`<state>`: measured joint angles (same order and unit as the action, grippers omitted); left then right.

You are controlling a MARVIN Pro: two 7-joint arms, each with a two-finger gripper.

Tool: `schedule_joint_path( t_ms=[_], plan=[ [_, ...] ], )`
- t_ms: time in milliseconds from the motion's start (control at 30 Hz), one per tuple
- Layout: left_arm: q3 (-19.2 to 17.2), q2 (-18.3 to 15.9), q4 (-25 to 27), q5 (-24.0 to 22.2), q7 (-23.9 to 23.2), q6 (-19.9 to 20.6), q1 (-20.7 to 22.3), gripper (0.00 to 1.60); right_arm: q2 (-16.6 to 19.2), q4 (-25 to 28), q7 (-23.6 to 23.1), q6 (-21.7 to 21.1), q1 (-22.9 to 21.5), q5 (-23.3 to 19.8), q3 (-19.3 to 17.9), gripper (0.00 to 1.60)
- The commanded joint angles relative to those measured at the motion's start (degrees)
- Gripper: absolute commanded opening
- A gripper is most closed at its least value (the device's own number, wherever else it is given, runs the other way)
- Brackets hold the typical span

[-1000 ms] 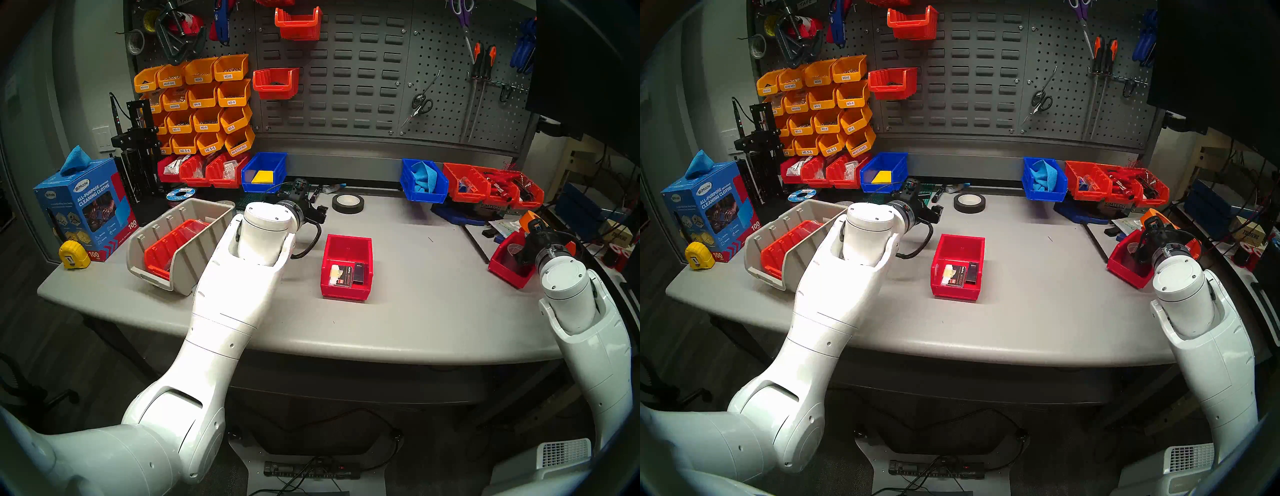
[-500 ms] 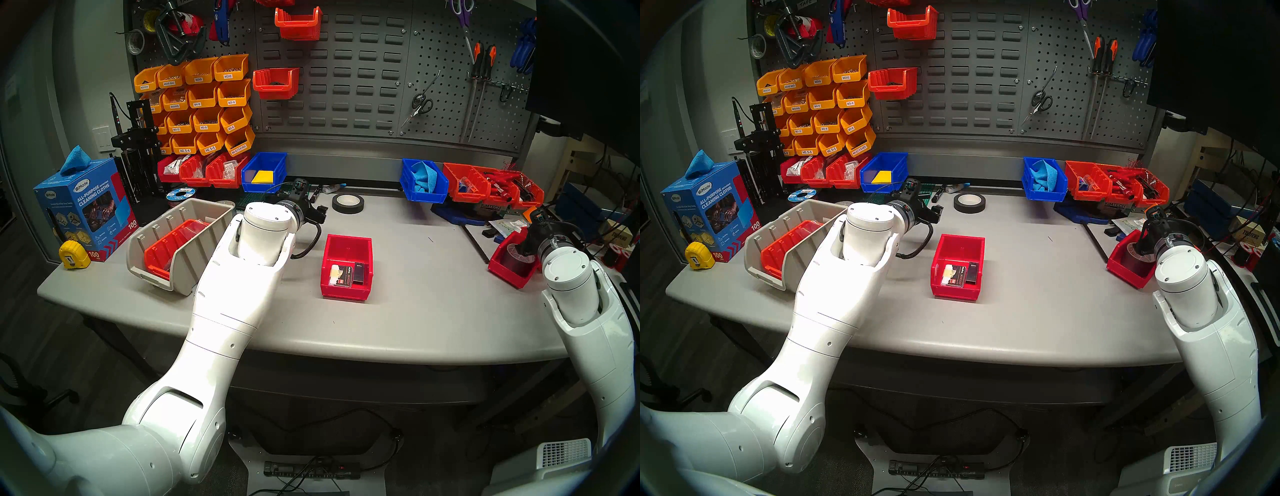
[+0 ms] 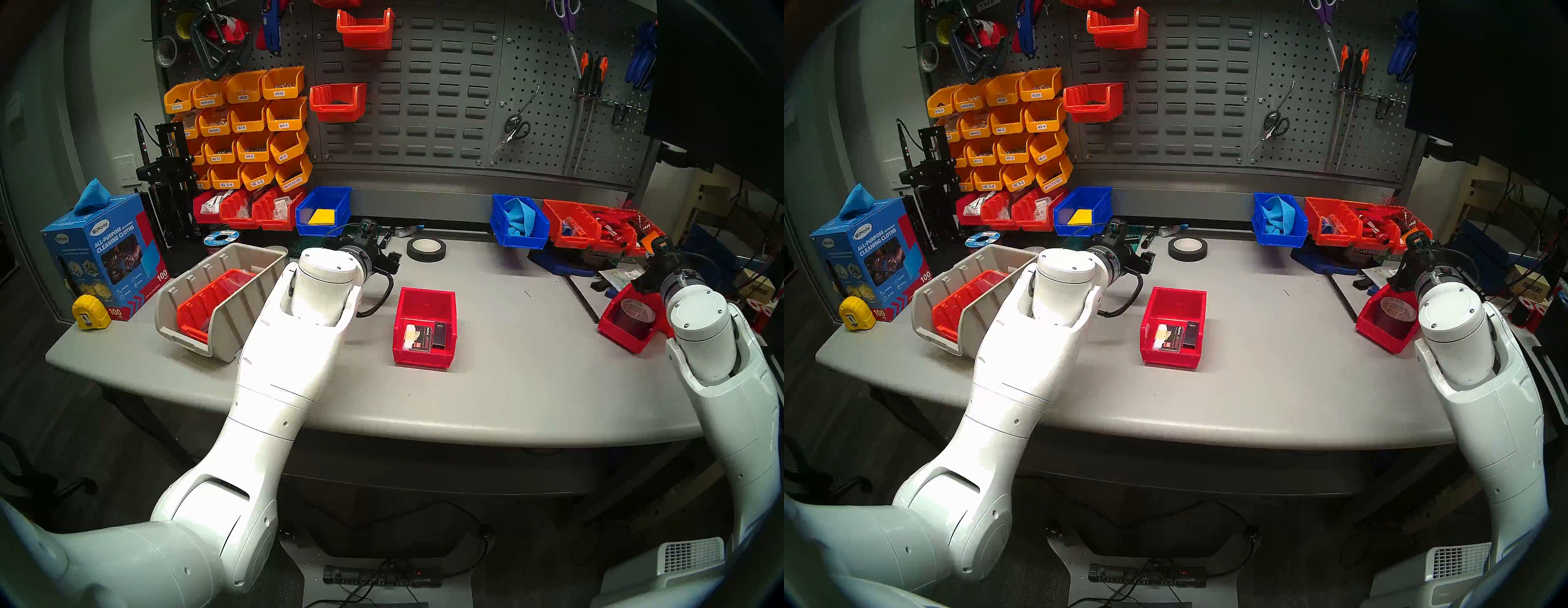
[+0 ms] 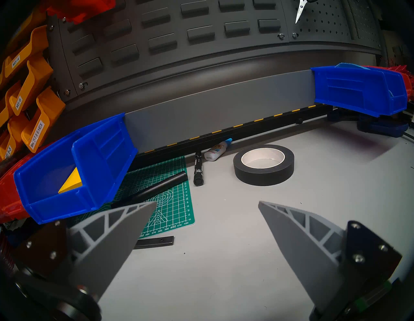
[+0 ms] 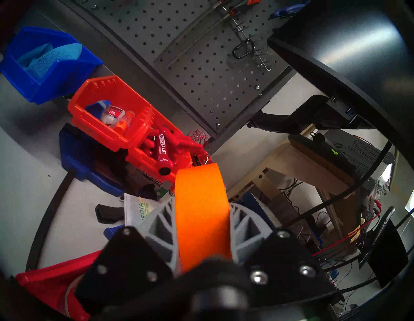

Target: Hang all the unorganized tool boxes onto the wall

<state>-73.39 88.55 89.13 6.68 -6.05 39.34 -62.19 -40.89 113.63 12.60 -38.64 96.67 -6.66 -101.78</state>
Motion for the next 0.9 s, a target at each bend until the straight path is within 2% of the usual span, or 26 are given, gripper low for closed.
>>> schedule_joint_path(
  t_ms=[0, 333, 367, 400, 867],
  plan=[
    [-0.1, 0.2, 0.6, -0.1, -0.1, -0.1, 0.8, 1.6, 0.7, -0.3, -0.2, 1.7, -6.0, -0.3, 2.4, 0.0],
    [-0.2, 0.4, 0.6, 0.2, -0.3, -0.1, 0.7, 1.6, 0.9, -1.6, -0.7, 4.2, -11.1, -1.0, 6.8, 0.0],
    [-0.2, 0.4, 0.6, 0.3, -0.3, -0.1, 0.7, 1.6, 0.6, -2.2, -0.8, 4.2, -12.6, -0.9, 7.7, 0.0],
    [-0.2, 0.4, 0.6, 0.3, -0.4, -0.1, 0.7, 1.6, 0.9, -1.9, -0.8, 4.8, -11.9, -1.2, 7.4, 0.0],
    [-0.4, 0.6, 0.6, 0.7, -0.6, -0.2, 0.6, 1.6, -0.7, -4.1, -2.1, 7.5, -19.7, -1.5, 13.3, 0.0]
  ],
)
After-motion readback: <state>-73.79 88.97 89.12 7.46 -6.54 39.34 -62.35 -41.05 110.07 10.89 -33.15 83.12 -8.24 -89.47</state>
